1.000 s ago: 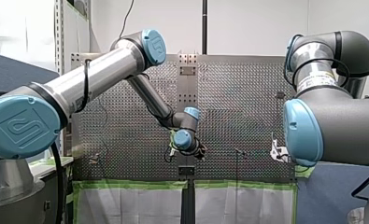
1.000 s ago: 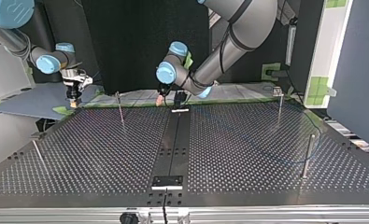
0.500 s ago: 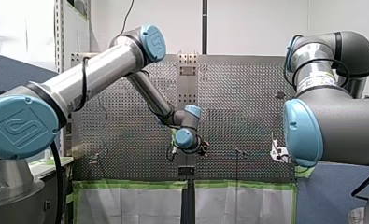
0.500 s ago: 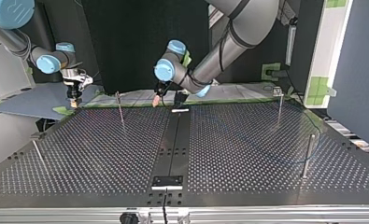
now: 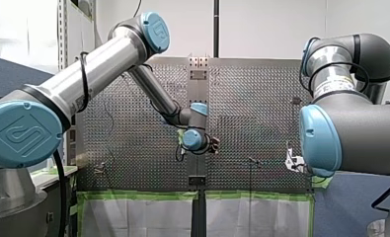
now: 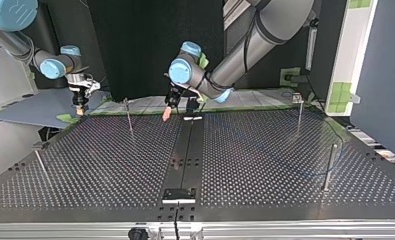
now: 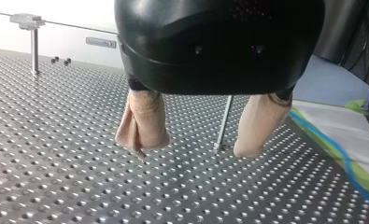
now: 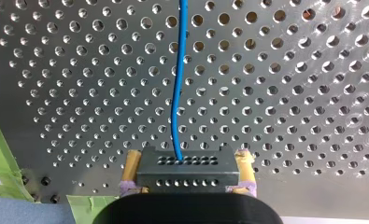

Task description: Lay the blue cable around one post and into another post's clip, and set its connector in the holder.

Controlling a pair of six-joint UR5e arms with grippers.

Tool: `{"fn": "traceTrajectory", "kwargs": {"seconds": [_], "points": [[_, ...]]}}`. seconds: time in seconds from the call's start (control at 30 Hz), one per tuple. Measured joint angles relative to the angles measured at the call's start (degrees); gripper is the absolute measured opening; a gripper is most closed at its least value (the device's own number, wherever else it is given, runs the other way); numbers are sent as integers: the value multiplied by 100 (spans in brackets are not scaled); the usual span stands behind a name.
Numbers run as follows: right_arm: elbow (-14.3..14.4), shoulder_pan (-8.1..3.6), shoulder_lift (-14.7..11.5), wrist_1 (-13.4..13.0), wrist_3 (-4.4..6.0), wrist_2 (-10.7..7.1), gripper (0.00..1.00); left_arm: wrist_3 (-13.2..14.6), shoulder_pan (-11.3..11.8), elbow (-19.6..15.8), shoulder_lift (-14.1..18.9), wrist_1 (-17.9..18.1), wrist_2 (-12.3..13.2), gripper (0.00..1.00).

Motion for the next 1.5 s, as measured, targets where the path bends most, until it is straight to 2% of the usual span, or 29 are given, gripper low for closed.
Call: {"fn": "traceTrajectory", "kwargs": {"seconds": [0.2, 0.37, 0.63, 0.93, 1.5], "points": [[0, 5, 8, 0, -2, 0, 0, 80, -11, -4, 110, 58, 6, 100], [0, 13, 19, -6, -2, 0, 0, 94, -29, -5, 131, 193, 126, 100], [0, 17, 29, -7, -6, 0, 0, -100, -40, -5, 133, 472, 328, 100], [0, 23, 44, -16, -2, 0, 0, -258, -42, -5, 133, 623, 538, 100], [0, 25, 60, -34, 7, -9, 0, -238, -41, -5, 142, 668, 541, 100]]}}
